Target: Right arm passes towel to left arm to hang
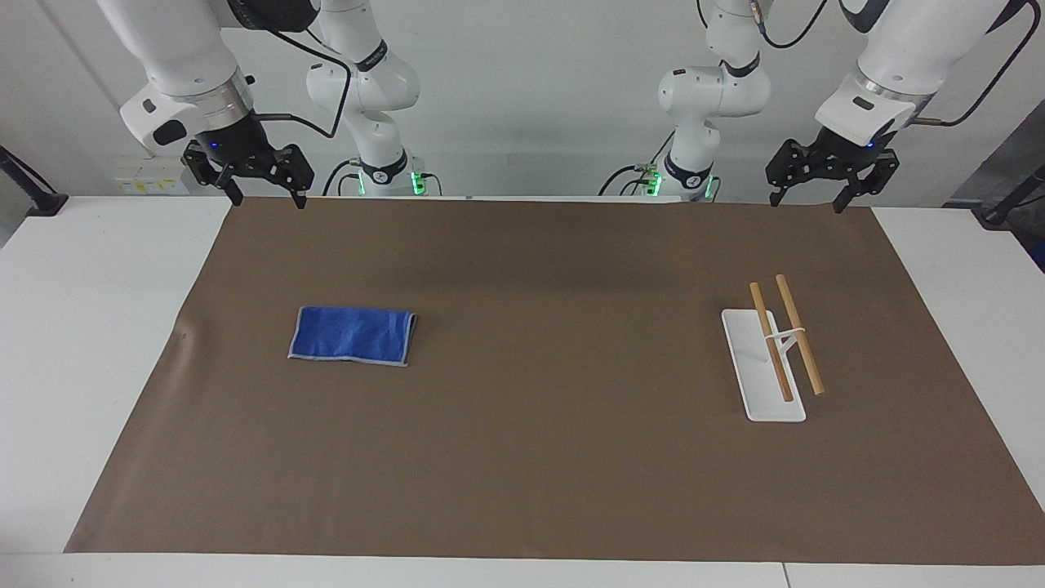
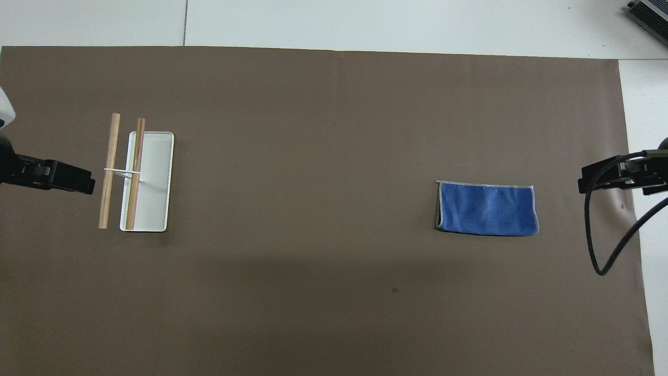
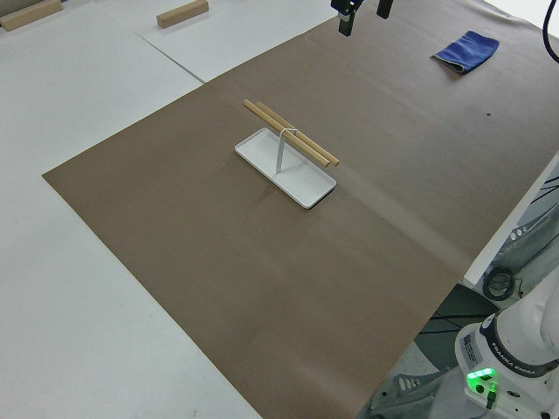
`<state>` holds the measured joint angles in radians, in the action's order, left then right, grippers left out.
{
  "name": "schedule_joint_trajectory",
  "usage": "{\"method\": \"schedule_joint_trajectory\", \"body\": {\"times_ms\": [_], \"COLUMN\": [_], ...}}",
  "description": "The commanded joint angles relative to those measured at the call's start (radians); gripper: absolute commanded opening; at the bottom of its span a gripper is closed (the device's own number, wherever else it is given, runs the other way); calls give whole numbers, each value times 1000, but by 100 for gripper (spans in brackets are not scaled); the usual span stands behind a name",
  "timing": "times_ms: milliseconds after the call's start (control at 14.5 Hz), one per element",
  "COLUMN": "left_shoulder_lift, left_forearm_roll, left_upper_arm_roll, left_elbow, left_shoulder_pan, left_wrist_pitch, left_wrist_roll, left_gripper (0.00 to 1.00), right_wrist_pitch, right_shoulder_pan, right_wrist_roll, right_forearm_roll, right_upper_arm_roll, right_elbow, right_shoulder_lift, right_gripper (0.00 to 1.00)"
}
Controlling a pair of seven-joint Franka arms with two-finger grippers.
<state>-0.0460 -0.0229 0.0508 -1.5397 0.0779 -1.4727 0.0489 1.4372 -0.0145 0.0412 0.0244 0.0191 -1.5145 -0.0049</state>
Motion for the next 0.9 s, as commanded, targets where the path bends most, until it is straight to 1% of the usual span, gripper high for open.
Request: {"method": "schedule_joint_trajectory", "body": {"times_ms": [0, 207, 415, 553, 622, 829], "left_shoulder_lift": [-17, -17, -17, -17, -17, -17], "left_forearm_roll": [21, 21, 21, 21, 21, 21], "left_upper_arm_roll": [-9, -9, -9, -9, -8, -8], "left_elbow": [-17, -17, -17, -17, -17, -17], "left_shoulder_pan": [13, 13, 13, 13, 13, 13], "left_wrist_pitch": [-5, -6, -6, -6, -5, -6], "left_wrist_roll": [-11, -11, -11, -11, -11, -11], "left_gripper": [100, 100, 100, 100, 100, 100], "right_wrist_pitch": [19, 9, 17, 86, 100, 82], "right_shoulder_pan": [8, 8, 5, 19, 7, 8], "right_wrist_roll": [8, 49, 45, 37, 43, 46], "right_forearm_roll": [-7, -9, -9, -7, 6, -11], "right_upper_arm_roll": [-7, -7, -7, -7, -5, -8], "right_elbow": [-24, -24, -26, -36, -48, -53], "right_shoulder_lift": [-15, -17, -18, -18, -23, -26], "right_gripper": [100, 100, 100, 100, 100, 100]}}
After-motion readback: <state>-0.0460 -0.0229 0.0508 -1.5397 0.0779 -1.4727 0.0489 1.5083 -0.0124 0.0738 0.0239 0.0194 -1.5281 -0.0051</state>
